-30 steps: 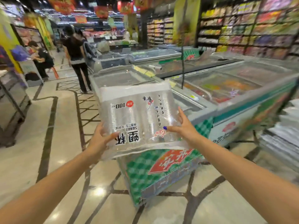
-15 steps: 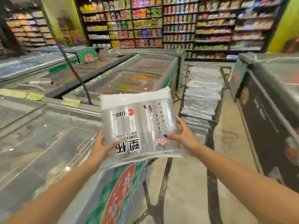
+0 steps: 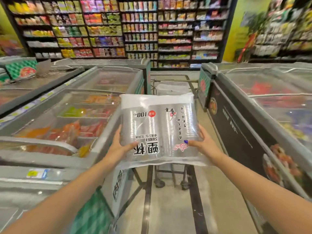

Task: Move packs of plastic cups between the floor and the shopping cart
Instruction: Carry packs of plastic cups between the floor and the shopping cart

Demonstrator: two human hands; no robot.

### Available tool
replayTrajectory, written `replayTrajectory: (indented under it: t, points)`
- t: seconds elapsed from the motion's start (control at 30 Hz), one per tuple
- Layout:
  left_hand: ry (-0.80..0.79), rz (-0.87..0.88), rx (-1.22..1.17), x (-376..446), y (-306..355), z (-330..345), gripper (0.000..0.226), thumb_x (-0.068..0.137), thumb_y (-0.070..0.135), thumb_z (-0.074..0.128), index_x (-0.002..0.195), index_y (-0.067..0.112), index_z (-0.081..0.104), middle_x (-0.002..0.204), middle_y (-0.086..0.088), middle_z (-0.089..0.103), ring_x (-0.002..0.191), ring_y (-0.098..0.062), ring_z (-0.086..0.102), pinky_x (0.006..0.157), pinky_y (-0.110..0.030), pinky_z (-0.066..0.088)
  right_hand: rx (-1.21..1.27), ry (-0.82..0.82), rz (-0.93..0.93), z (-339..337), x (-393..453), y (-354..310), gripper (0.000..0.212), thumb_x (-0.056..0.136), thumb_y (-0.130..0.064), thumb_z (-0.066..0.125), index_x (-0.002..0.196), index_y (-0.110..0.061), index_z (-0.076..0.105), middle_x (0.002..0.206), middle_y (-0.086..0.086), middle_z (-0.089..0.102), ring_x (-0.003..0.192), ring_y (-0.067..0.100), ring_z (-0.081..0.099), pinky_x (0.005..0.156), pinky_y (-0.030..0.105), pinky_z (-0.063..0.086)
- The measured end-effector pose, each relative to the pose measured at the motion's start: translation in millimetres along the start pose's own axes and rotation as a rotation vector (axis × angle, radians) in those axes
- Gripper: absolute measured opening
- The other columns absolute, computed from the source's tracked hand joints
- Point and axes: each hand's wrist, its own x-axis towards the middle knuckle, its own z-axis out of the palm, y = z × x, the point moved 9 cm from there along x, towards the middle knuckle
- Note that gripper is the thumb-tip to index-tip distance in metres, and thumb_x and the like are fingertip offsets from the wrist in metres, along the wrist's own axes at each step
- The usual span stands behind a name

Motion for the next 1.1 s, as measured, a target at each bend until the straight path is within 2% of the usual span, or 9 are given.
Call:
replayTrajectory:
  t: [0.07, 0.17, 0.23, 0.3, 0.37, 0.47, 0.8, 0.97, 1.1]
  points:
    - [-0.016, 0.01, 0.004, 40.9, 3.3, 10.9, 0.115, 0.062, 0.044, 0.086, 0.152, 0.038, 0.014, 0.138, 0.015, 0.039, 0.122, -0.011, 0.049, 0.103, -0.037, 0.042, 0.023, 0.026, -0.014, -14.8, 35.7, 0.7, 0.095, 0.075, -0.004, 0.079, 0.152, -0.022, 0.025, 0.147, -0.01, 0.037, 0.132, 0.006, 0.042, 0.1, 0.02, 0.039]
    - [-0.035, 0.033, 0.031, 98.4, 4.2, 25.8, 0.109, 0.068, 0.039, 0.082, 0.151, 0.042, 0.012, 0.15, 0.013, 0.034, 0.131, -0.015, 0.042, 0.109, -0.047, 0.036, 0.035, 0.062, -0.009, -30.1, 80.2, 3.7, 0.083, 0.079, 0.008, 0.071, 0.14, -0.029, 0.029, 0.12, -0.021, 0.047, 0.085, -0.017, 0.056, 0.064, 0.001, 0.043]
    - [-0.06, 0.018, 0.053, 139.9, 2.2, 34.7, 0.118, 0.059, 0.051, 0.086, 0.149, 0.047, 0.011, 0.154, 0.011, 0.032, 0.135, -0.019, 0.042, 0.109, -0.056, 0.035, 0.062, 0.076, -0.007, -40.4, 112.2, 8.2, 0.082, 0.079, 0.007, 0.072, 0.142, -0.026, 0.031, 0.128, -0.017, 0.048, 0.089, -0.015, 0.057, 0.07, 0.004, 0.046]
    - [-0.072, 0.022, 0.035, 184.7, -0.6, 44.6, 0.115, 0.065, 0.043, 0.084, 0.152, 0.041, 0.008, 0.156, 0.008, 0.029, 0.138, -0.021, 0.038, 0.111, -0.051, 0.034, 0.058, 0.098, 0.0, -53.4, 149.6, 17.6, 0.09, 0.078, 0.0, 0.076, 0.15, -0.021, 0.026, 0.138, -0.018, 0.035, 0.114, -0.004, 0.048, 0.091, 0.01, 0.041]
    - [-0.079, 0.03, 0.043, 231.1, -3.8, 55.0, 0.105, 0.077, 0.031, 0.077, 0.153, 0.035, 0.005, 0.158, 0.004, 0.024, 0.141, -0.02, 0.033, 0.111, -0.046, 0.032, 0.038, 0.097, 0.016, -58.9, 184.0, 16.1, 0.106, 0.067, -0.02, 0.088, 0.153, -0.022, 0.026, 0.152, -0.015, 0.032, 0.135, 0.007, 0.038, 0.114, 0.033, 0.033]
    - [-0.117, 0.036, 0.079, 305.0, -11.0, 65.2, 0.109, 0.073, 0.04, 0.079, 0.152, 0.042, 0.003, 0.16, 0.004, 0.02, 0.143, -0.021, 0.03, 0.114, -0.05, 0.029, 0.057, 0.097, 0.016, -83.3, 260.1, 43.0, 0.129, 0.044, -0.045, 0.096, 0.151, -0.031, 0.027, 0.153, -0.004, 0.04, 0.136, 0.024, 0.045, 0.111, 0.056, 0.037]
    - [-0.258, -0.008, 0.17, 514.0, -18.1, 106.5, 0.106, 0.075, 0.049, 0.073, 0.15, 0.045, -0.002, 0.162, 0.008, 0.007, 0.147, -0.024, 0.02, 0.117, -0.055, 0.021, 0.071, 0.221, 0.193, -106.0, 428.7, 41.8, 0.101, 0.068, -0.013, 0.086, 0.15, -0.024, 0.029, 0.139, -0.005, 0.054, 0.119, 0.016, 0.059, 0.104, 0.045, 0.045]
    - [-0.291, -0.138, 0.266, 556.6, -65.6, 123.3, 0.094, 0.088, 0.043, 0.063, 0.154, 0.033, -0.003, 0.163, 0.008, 0.0, 0.149, -0.021, 0.012, 0.117, -0.045, 0.018, 0.004, 0.187, 0.267, -109.4, 477.0, 76.3, 0.056, 0.086, -0.005, 0.07, 0.123, -0.03, 0.036, 0.099, -0.017, 0.055, 0.082, -0.003, 0.054, 0.067, 0.02, 0.044]
    - [-0.334, -0.206, 0.314, 573.2, -87.9, 132.8, 0.091, 0.092, 0.046, 0.057, 0.154, 0.029, -0.007, 0.163, 0.005, 0.003, 0.149, -0.022, 0.013, 0.117, -0.038, 0.018, -0.05, 0.121, 0.36, -113.1, 500.4, 99.4, 0.049, 0.086, -0.011, 0.07, 0.12, -0.037, 0.045, 0.115, -0.007, 0.06, 0.093, 0.003, 0.057, 0.077, 0.029, 0.045]
